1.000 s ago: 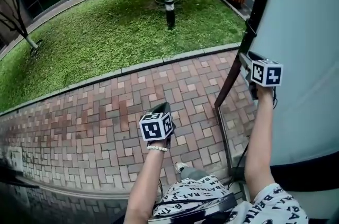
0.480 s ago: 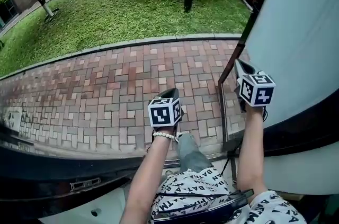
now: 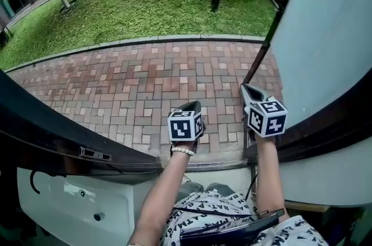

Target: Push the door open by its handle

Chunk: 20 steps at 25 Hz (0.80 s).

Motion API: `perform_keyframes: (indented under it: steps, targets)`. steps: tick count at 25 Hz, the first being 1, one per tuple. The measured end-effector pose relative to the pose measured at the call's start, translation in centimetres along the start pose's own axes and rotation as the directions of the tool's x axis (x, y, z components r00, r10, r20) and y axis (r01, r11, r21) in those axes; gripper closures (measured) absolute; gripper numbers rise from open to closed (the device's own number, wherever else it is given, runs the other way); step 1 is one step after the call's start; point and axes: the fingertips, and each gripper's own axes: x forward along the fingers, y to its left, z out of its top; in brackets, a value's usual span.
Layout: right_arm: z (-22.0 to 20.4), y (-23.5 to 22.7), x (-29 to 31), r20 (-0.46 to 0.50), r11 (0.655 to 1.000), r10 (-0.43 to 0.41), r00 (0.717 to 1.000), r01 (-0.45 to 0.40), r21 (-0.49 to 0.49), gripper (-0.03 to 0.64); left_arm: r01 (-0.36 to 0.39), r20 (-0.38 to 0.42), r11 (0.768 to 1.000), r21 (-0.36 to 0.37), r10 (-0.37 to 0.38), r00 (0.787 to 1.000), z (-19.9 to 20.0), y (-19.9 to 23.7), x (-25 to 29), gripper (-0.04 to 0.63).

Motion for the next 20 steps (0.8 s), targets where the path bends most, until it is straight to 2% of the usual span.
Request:
perform_keyframes:
  steps: [5, 9, 15, 20]
  targets:
    - [-1.1, 2.1, -3.9, 0.021, 0.996, 0.044, 0.999, -0.043, -0.073, 0.607, -0.005, -0.005, 1.000, -0.018, 0.005, 1.000, -2.7, -2.3, -2.0, 0.606]
    - [-3.9, 3.3, -8.7, 0.054, 0.993, 0.059, 0.997, -0.053, -0.110, 0.607, -0.001, -0.007, 1.000, -0.011, 0.001, 1.000, -6.4, -5.6, -3.8, 0.606]
    - [-10.5, 6.4, -16.9, 0.013, 0.985, 0.143, 0.990, -0.141, -0.098, 0.607, -0.019, -0.015, 0.999, -0.042, 0.019, 1.000, -15.1, -11.1, -8.9, 0.606]
    - [-12.6, 9.7, -23.5, -0.031, 0.959, 0.225, 0.974, -0.227, -0.172, 0.607, -0.046, -0.024, 0.993, -0.111, 0.044, 0.999, -21.5, -16.4, -14.3, 0.606]
